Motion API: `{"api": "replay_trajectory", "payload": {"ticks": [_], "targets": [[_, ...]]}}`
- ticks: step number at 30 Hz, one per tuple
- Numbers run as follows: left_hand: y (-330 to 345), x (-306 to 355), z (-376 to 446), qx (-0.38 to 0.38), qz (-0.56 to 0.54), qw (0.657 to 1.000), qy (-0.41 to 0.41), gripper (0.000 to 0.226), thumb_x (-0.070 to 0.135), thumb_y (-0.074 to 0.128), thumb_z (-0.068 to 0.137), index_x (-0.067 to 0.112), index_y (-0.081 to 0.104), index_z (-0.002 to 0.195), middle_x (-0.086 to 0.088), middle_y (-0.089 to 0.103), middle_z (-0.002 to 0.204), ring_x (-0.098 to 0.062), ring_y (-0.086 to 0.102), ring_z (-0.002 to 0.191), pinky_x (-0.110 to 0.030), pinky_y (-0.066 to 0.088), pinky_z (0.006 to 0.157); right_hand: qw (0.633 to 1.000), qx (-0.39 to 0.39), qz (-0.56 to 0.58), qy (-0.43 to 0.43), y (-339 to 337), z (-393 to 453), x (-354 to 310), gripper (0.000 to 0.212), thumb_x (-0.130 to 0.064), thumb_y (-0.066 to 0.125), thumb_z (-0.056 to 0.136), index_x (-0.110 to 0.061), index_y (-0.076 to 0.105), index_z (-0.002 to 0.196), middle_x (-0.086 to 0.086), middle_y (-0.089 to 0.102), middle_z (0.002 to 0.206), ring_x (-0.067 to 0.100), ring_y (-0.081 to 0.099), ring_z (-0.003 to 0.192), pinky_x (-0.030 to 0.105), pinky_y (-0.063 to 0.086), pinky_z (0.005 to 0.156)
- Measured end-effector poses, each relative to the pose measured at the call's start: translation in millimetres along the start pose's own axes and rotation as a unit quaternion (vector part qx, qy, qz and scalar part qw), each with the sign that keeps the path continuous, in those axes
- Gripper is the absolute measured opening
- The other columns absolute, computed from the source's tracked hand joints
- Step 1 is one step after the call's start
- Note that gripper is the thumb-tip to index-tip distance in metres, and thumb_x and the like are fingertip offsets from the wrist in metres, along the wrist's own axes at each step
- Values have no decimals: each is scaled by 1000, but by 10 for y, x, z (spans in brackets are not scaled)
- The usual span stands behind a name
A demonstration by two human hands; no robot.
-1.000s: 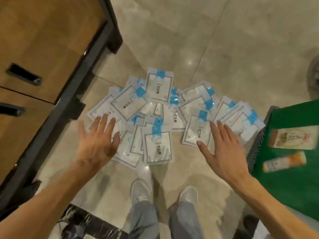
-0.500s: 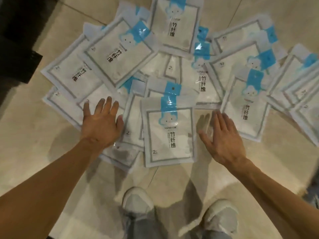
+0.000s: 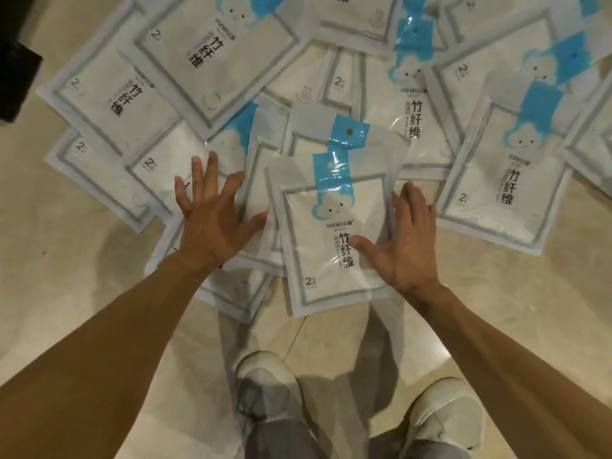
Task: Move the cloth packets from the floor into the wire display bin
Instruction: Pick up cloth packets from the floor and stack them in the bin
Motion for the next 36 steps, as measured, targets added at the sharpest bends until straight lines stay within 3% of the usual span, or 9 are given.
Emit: {"api": "replay_trajectory", "payload": {"ticks": [4,9,12,14,16,23,28,33,36], "targets": [[-153,130,-13,50,-58,997,-29,39,47,86,73,23,57,84,-6,33,156,-30,17,148,-41,6,113,994,8,85,75,-47,-21,-68,83,-41,91,72,2,54,132,19,38,159,34,31,150,51,28,124],[-382,131,-111,50,-58,995,-68,35,44,76,85,29,47,71,-2,53,120,-28,41,122,-39,24,101,976,4,134,170,-167,24,-92,58,-25,95,68,-5,56,106,5,57,105,27,54,103,41,50,89],[-418,101,-194,-30,-241,959,-144,20,31,65,97,26,50,85,7,59,86,-24,57,89,-27,42,69,951,-44,219,213,-240,47,-101,45,-15,88,78,-9,63,114,6,71,103,26,67,94,35,57,75],[-419,92,-260,-48,-308,937,-154,13,23,60,101,18,54,111,2,66,100,-27,63,99,-36,53,79,940,-61,252,219,-299,49,-84,44,-9,84,83,-7,63,122,6,72,106,25,69,95,29,56,73],[-466,80,-319,-34,-310,937,-157,17,18,58,101,12,46,112,-5,65,102,-33,64,97,-45,54,85,916,-71,319,233,-365,19,-83,51,-4,82,84,-7,60,130,7,74,113,25,73,99,35,62,79],[-964,-97,-644,54,-367,899,-231,15,12,62,99,13,55,87,-4,61,78,-22,57,77,-35,48,77,856,-100,439,253,-921,-81,-325,26,2,79,86,-19,70,99,-8,79,77,9,75,71,23,59,60],[-1758,-76,-962,88,-416,874,-234,15,3,62,97,11,64,110,-9,67,99,-20,62,80,-27,49,73,852,-108,462,221,-1552,-71,-885,24,3,75,88,-15,70,102,-6,80,81,9,77,74,22,59,62],[-2706,-2,-1224,120,-459,844,-250,18,0,61,97,6,65,114,-5,65,93,0,61,60,-12,50,53,854,-94,473,195,-2418,-21,-1597,30,0,79,85,-8,70,113,-2,81,88,14,78,78,29,61,65],[-3361,73,-1448,125,-493,823,-253,19,5,65,96,6,67,115,-11,70,105,-22,71,82,-38,60,79,862,-90,467,173,-3046,-92,-2021,30,2,77,85,-9,70,113,-1,81,89,17,78,82,31,61,68]]}}
Point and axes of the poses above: each hand's wrist, its own z-axis towards the middle knuckle, its own y-axis out of the palm, x = y × z, the point moved 3 cm from there along z, towards the middle knuckle
